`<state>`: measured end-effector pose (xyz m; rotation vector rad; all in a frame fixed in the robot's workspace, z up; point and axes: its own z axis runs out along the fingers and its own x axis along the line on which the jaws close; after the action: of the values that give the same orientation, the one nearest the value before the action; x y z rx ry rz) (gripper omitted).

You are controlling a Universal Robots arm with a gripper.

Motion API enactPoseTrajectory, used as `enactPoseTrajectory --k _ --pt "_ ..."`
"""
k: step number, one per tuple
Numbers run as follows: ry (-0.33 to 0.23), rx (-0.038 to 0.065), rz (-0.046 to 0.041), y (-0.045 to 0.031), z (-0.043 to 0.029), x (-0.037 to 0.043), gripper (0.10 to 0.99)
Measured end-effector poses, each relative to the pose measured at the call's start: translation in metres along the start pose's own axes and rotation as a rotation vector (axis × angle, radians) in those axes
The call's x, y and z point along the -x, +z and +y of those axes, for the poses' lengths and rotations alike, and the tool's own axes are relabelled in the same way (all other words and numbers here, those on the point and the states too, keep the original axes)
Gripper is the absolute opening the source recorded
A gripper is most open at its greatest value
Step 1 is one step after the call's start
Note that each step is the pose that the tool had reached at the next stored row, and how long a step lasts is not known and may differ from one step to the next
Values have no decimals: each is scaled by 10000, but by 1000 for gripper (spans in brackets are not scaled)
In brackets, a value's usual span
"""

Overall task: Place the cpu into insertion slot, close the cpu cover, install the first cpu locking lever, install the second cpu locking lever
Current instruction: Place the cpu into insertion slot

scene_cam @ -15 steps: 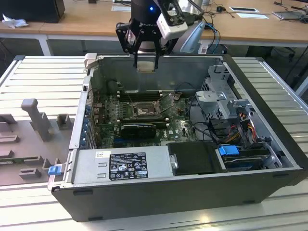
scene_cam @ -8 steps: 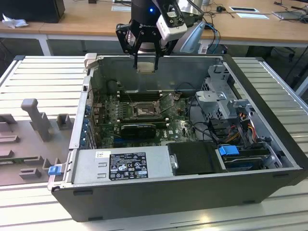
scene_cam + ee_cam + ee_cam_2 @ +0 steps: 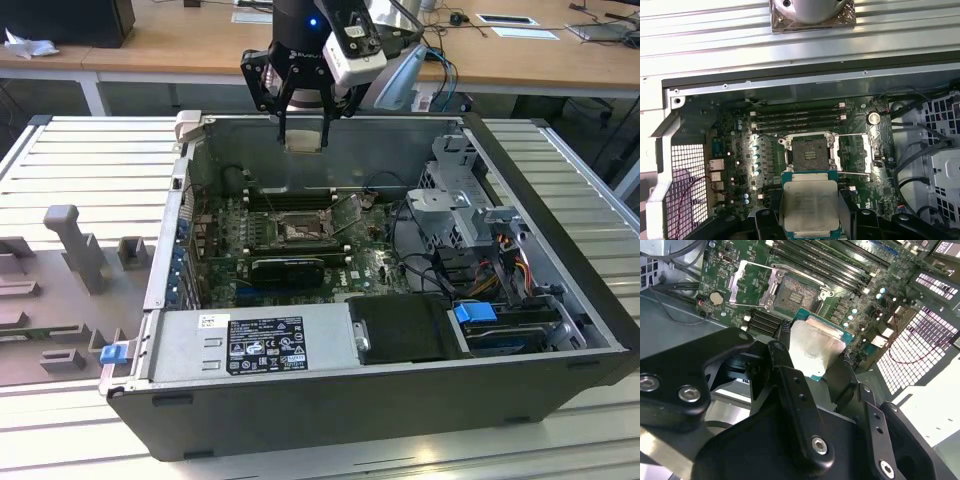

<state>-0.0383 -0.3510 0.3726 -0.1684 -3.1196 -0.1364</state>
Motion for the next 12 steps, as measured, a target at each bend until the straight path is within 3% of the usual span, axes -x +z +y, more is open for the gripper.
enactPoseTrajectory --k 12 --pt "538 3 -48 3 0 0 529"
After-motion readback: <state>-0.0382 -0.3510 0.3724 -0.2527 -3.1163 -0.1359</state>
